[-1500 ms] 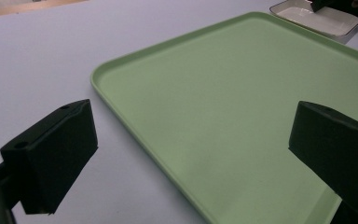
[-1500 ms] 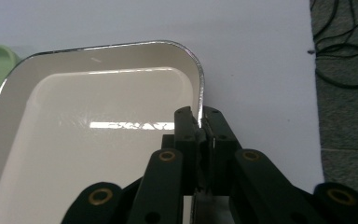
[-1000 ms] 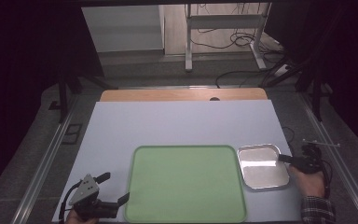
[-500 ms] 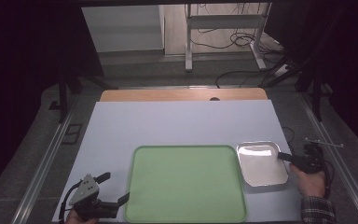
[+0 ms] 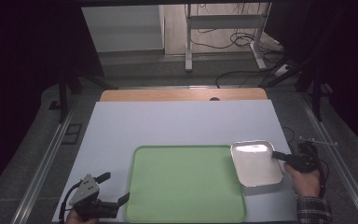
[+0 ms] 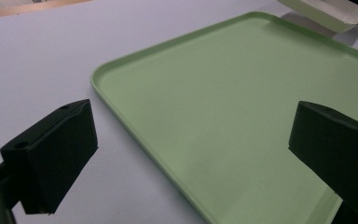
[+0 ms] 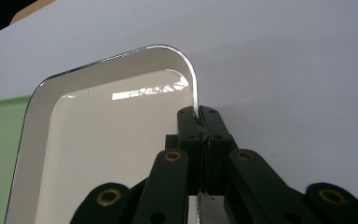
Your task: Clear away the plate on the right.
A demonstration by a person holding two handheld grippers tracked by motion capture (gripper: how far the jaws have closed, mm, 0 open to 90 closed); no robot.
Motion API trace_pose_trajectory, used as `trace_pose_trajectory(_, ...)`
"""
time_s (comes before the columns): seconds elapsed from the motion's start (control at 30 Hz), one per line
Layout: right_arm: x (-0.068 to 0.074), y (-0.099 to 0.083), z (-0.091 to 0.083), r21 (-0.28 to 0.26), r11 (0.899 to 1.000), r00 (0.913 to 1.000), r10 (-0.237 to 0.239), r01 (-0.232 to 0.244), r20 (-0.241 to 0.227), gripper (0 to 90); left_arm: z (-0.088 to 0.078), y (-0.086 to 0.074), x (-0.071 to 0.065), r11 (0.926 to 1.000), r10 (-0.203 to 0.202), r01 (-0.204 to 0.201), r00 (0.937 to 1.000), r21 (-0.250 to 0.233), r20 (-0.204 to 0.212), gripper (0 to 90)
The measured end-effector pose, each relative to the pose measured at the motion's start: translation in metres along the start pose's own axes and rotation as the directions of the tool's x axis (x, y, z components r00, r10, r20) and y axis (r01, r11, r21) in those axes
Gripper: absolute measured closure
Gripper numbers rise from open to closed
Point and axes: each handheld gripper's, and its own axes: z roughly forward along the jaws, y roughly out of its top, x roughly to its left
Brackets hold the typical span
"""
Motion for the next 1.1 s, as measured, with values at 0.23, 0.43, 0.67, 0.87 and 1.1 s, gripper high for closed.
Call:
trace_pose_trajectory(0.23, 0.015, -0.001, 0.005, 0.014, 1.0, 0.9988, -0.024, 0.025, -0.042, 88.8, 0.0, 0.0, 0.0, 1.0, 0.0, 0.0, 1.0, 0.001, 0.0, 0.9)
trace_pose_trajectory(0.43, 0.03, -0.002, 0.012, 0.024, 0.999, 0.9967, -0.029, 0.031, -0.076, 88.9, 0.0, 0.0, 0.0, 1.0, 0.0, 0.0, 1.0, 0.002, 0.0, 0.9)
trace_pose_trajectory(0.67, 0.05, -0.004, 0.024, 0.047, 0.998, 0.9931, -0.045, 0.05, -0.108, 88.8, 0.001, 0.0, 0.0, 1.0, 0.0, 0.0, 1.0, 0.002, 0.0, 1.0)
trace_pose_trajectory(0.87, 0.069, -0.005, 0.035, 0.058, 0.996, 0.9888, -0.066, 0.075, -0.133, 88.9, 0.001, 0.0, 0.0, 1.0, -0.002, 0.002, 1.0, 0.002, 0.0, 1.0)
trace_pose_trajectory(1.1, 0.087, -0.006, 0.047, 0.071, 0.993, 0.9839, -0.084, 0.096, -0.158, 88.8, 0.001, 0.0, 0.0, 1.0, -0.001, 0.001, 1.0, 0.002, 0.0, 1.0)
